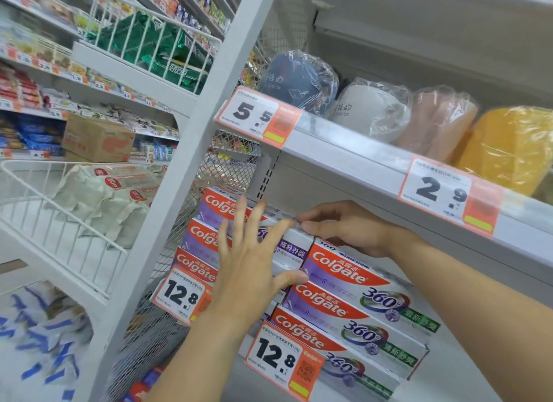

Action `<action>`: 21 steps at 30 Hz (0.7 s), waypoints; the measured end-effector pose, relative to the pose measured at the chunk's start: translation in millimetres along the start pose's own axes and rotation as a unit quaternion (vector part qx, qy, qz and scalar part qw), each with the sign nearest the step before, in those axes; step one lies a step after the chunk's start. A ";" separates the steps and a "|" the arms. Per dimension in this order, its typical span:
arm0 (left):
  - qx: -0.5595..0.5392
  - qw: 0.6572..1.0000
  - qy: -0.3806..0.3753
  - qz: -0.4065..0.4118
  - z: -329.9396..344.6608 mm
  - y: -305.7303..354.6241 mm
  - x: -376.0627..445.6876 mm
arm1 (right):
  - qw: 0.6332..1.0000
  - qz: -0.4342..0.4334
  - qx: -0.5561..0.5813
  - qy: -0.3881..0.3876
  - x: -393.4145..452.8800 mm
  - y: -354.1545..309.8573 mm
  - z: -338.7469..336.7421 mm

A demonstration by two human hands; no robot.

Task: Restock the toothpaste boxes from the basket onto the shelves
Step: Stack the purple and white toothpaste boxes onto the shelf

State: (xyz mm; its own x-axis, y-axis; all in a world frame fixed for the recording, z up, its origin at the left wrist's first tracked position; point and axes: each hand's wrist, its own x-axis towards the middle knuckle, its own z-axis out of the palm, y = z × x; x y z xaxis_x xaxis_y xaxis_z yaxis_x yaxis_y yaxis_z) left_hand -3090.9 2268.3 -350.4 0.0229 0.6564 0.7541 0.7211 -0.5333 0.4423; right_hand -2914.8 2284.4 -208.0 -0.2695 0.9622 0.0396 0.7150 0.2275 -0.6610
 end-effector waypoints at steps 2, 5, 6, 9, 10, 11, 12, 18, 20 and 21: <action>0.009 1.000 -0.005 -0.001 -0.2 0.1 0.0 | 1.000 -0.009 -0.017 0.001 -0.4 -0.4 -0.9; 0.016 1.000 -0.016 -0.006 -2.0 1.9 -0.1 | 1.000 -0.016 -0.018 0.008 -0.5 1.3 -0.9; 0.018 1.000 -0.018 -0.007 -1.9 2.3 -0.2 | 1.000 -0.017 -0.015 0.010 -0.5 2.2 -0.3; 0.016 1.000 -0.012 -0.007 -2.7 3.7 -0.3 | 1.000 -0.026 -0.005 0.013 -1.7 4.4 2.1; 0.015 1.000 -0.011 -0.008 -2.6 3.9 -0.5 | 0.999 -0.031 -0.005 0.013 -2.0 4.7 2.6; 0.014 1.000 -0.010 -0.008 -2.5 4.0 -0.9 | 0.999 -0.033 -0.006 0.011 -3.0 3.9 3.1; 0.012 1.000 -0.007 -0.009 -2.4 4.2 -1.1 | 0.999 -0.034 -0.006 0.010 -3.8 3.1 3.2; 0.000 1.000 -0.002 -0.017 -2.8 6.6 -3.1 | 0.999 -0.017 -0.045 0.008 -9.1 -6.1 2.6; 0.007 1.000 -0.007 -0.021 -3.9 7.3 -3.5 | 0.997 -0.018 -0.075 0.016 -13.0 -8.2 1.7; 0.010 1.000 -0.010 -0.021 -4.5 7.6 -3.7 | 0.995 -0.018 -0.097 0.023 -17.4 -9.5 1.3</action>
State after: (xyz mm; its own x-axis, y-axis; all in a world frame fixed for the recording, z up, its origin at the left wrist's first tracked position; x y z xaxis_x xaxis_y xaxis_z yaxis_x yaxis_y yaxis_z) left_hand -3088.6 2259.4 -347.7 0.0064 0.6886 0.7251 0.7355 -0.4945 0.4632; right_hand -2917.7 2265.3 -203.4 -0.2702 0.9577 0.0987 0.8175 0.2824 -0.5019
